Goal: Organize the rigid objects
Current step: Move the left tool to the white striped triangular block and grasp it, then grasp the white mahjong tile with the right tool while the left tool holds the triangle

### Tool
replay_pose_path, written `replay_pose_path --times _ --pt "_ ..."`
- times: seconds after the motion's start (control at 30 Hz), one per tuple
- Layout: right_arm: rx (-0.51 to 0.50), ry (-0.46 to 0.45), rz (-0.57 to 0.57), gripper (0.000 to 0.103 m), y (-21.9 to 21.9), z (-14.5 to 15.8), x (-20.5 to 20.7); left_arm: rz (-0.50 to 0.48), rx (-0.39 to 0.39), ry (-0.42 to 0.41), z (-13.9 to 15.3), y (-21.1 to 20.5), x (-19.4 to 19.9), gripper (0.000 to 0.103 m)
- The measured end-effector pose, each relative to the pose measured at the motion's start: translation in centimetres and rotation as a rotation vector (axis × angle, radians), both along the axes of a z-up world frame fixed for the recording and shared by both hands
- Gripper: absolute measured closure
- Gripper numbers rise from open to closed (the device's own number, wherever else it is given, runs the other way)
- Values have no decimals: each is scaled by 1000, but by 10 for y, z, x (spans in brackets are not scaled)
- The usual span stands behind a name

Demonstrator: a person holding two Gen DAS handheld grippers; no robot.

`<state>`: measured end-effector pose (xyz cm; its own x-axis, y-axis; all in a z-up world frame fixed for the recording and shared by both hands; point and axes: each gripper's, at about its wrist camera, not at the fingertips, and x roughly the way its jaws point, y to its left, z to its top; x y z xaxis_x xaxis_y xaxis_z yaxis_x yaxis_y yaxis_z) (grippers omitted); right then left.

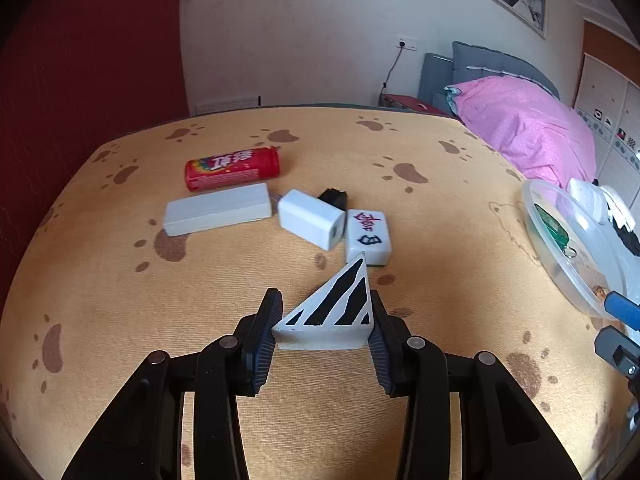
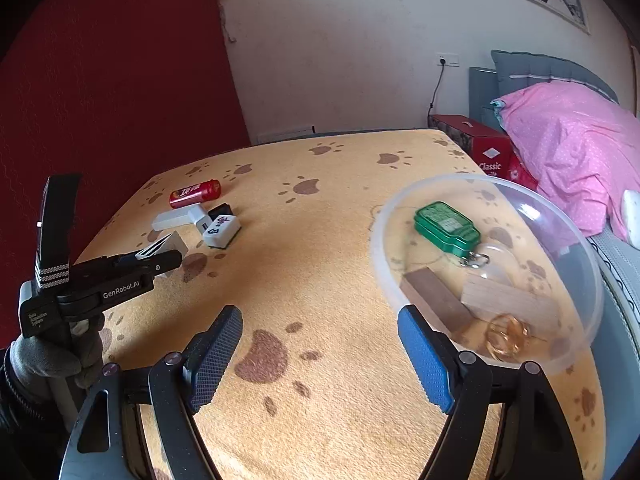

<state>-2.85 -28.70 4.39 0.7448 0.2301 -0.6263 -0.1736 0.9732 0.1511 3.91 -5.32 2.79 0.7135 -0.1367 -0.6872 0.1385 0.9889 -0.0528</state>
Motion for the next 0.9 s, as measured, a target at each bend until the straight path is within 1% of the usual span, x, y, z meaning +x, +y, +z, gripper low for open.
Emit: replay_pose_path --times 0.17,0.4,0.6,0.67,0.83,0.9 --pt "-42 4 85 20 32 0 22 36 -3 -11 1 17 -6 60" --pt "-88 59 171 20 73 -12 67 58 -14 -41 5 31 -14 60" --pt "-155 83 217 20 99 -22 97 80 -45 -50 7 42 -15 60" --pt "-170 94 225 20 105 -24 106 77 -49 -45 6 42 -15 60" --pt "-246 102 241 20 117 -30 122 72 -57 -39 5 42 -14 60" --pt "-254 113 249 20 120 -32 128 75 -64 -37 5 43 -14 60"
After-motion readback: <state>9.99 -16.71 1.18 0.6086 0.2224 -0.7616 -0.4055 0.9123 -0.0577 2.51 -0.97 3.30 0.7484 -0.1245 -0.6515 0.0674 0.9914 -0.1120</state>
